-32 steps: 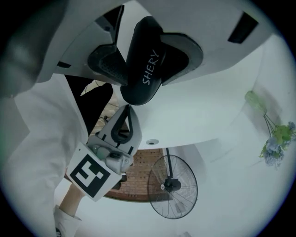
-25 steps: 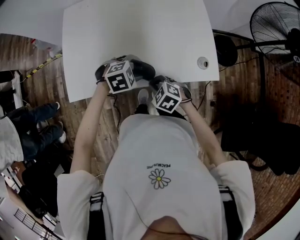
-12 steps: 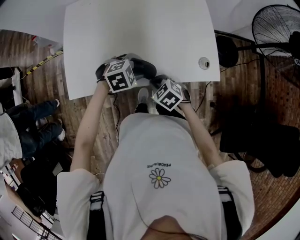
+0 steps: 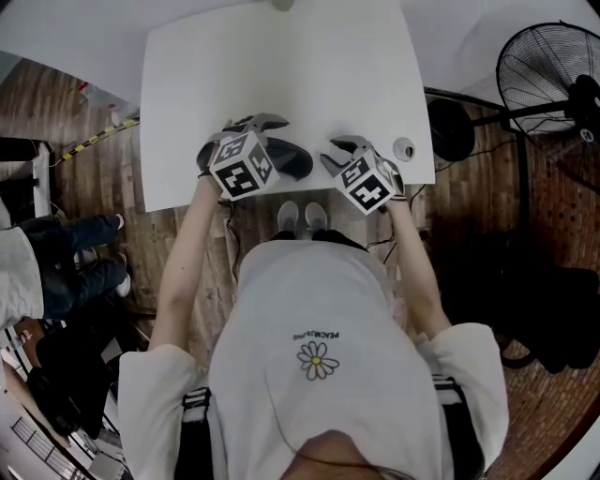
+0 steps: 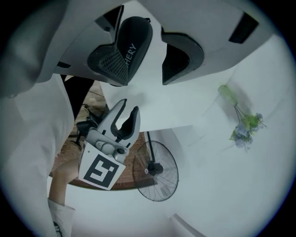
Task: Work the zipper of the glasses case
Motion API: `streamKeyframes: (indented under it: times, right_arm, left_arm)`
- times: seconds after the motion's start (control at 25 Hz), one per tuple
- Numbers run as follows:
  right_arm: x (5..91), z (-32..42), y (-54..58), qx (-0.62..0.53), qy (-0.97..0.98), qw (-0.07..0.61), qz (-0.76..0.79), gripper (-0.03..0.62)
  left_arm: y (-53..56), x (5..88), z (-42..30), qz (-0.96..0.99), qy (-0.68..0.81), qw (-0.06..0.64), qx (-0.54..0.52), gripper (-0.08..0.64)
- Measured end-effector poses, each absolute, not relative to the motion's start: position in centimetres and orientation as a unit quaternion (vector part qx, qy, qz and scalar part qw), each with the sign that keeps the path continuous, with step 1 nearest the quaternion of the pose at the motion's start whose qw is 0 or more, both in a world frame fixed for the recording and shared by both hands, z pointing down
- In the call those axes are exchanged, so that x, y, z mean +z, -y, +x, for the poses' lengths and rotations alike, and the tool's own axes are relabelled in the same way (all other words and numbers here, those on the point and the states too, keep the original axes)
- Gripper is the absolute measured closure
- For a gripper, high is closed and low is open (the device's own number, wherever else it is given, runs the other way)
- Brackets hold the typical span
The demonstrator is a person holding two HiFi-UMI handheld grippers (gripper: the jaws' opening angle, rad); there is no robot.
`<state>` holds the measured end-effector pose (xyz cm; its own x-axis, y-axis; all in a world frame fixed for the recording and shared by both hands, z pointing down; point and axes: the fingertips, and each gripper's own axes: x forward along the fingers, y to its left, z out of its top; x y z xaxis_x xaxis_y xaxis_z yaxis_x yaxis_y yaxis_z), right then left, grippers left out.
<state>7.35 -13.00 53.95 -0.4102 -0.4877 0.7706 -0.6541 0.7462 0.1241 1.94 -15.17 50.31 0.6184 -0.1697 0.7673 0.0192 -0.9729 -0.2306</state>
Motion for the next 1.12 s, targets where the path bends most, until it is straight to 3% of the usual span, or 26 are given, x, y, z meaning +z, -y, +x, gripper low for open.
streamKeyframes:
  times: [0.16, 0.36, 0.48, 0.76, 1.12]
  right_arm:
    - [48.2, 8.4, 17.5, 0.042, 0.835, 0.371, 0.405, 0.457]
    - [38.6, 9.1, 21.1, -0.022, 0.832, 0.234, 0.502, 0.499]
    - [34.2, 9.4, 21.4, -0.050, 0.827, 0.161, 0.536, 0.534]
    - [28.1, 9.5, 19.6, -0.040, 0.825, -0.011, 0.563, 0.583]
    - [26.8, 9.4, 19.0, -0.076, 0.815, -0.006, 0.574, 0.584]
  left_arm:
    - [17.9, 45.6, 2.7, -0.907, -0.115, 0.127, -0.385, 0.323]
    - [20.7, 36.7, 3.0, -0.941, -0.233, 0.062, -0.237, 0.474]
    - [21.5, 31.0, 2.3, -0.937, -0.303, 0.089, -0.151, 0.519]
    - [19.9, 25.4, -1.1, -0.894, -0.444, 0.039, 0.031, 0.543]
    - [18.8, 25.3, -4.8, -0.847, -0.525, 0.079, 0.040, 0.545]
